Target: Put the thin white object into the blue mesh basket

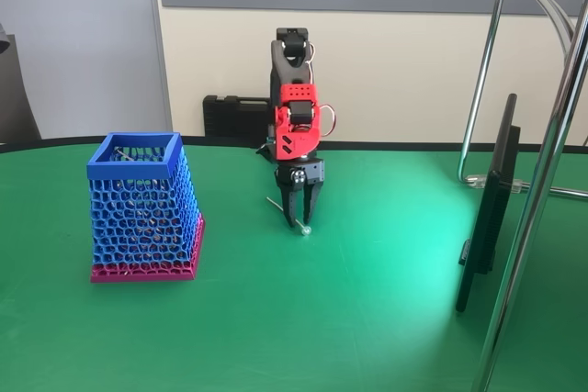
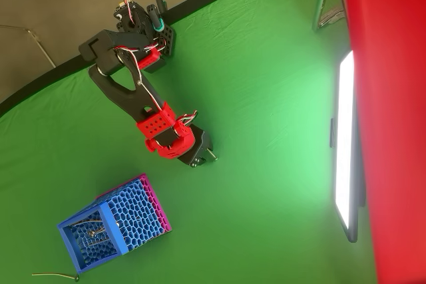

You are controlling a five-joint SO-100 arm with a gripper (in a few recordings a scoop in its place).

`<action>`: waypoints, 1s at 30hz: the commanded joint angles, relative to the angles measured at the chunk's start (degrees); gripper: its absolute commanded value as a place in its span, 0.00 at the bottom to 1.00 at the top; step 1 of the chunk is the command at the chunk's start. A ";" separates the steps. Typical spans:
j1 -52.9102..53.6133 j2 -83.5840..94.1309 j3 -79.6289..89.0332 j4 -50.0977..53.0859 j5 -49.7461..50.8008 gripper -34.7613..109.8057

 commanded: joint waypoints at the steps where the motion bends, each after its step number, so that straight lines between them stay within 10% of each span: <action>1: 0.18 0.18 -2.46 -0.44 -0.18 0.36; 30: 0.18 -8.00 -14.15 7.65 0.79 0.36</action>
